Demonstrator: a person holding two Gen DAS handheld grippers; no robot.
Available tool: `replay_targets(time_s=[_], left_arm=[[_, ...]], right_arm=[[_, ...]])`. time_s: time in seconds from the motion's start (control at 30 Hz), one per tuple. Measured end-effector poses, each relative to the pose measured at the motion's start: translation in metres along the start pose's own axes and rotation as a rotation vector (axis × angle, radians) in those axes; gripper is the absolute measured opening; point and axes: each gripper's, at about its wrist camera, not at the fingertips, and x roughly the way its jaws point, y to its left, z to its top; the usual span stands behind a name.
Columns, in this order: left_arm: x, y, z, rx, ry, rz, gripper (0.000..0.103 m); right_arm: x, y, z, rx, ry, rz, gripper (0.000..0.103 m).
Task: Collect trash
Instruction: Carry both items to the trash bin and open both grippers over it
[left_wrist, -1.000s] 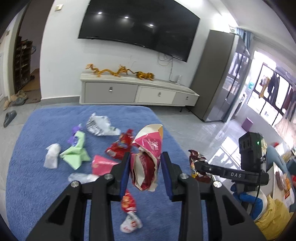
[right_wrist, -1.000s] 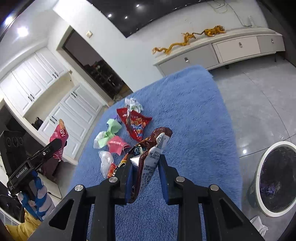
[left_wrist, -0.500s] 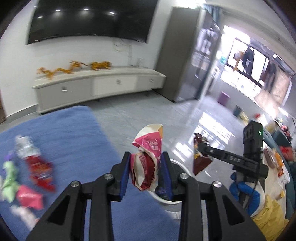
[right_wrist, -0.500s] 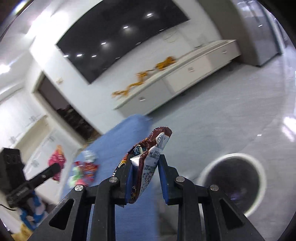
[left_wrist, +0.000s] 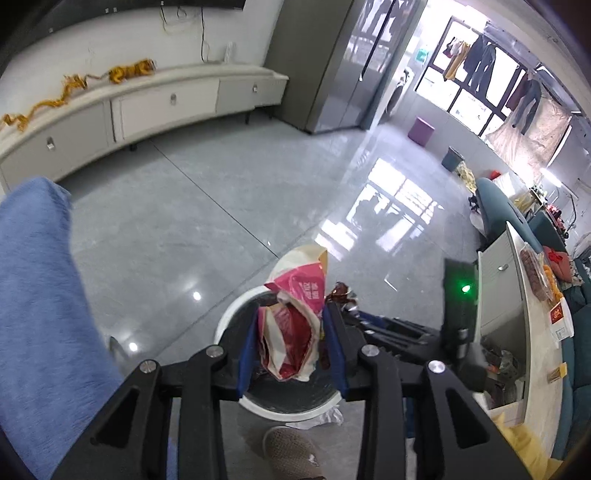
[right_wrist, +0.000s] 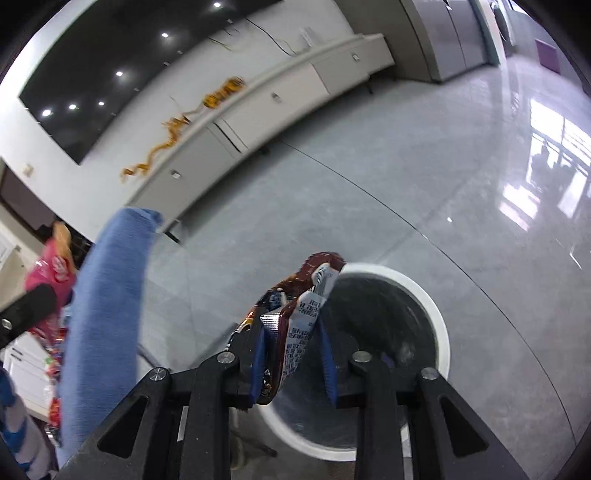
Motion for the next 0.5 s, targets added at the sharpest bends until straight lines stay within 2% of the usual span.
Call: replay_targets(time_s=[0.07,0.13,0.17,0.2,0.33,0.37,0.5], left_arm=[[0.015,0.002,0.000,-0.014,0.029,-0.015,0.040],[0.024,0.002,-0.001,-0.021,0.043,-0.021,0.052],[0.030,0.002,-0.002,-0.029,0.055,-0.028,0.054],[0.033,0.002,-0.004,-0.034,0.065,-0.029,0.054],[0.033,0.003,-0.008,-0.033,0.070,-0.010,0.054],[0.030,0.002,-0.010,-0.032,0.063,-0.004,0.054],[0.005,-0.004,-0.009,-0.013,-0.015,0.062,0.054]], right_arm=[[0.011,-0.015,-0.004,0.020,0.017,-0.023,0.030],[0.022,-0.027,-0.004,0.041,0.031,-0.048,0.035],[0.026,-0.032,-0.005,0.050,0.036,-0.053,0.041],[0.027,-0.037,-0.008,0.057,0.037,-0.059,0.047],[0.026,-0.047,-0.015,0.081,0.043,-0.080,0.052],[0.024,-0.046,-0.016,0.080,0.043,-0.084,0.056],[0.011,-0.033,-0.016,0.060,0.015,-0.108,0.059]])
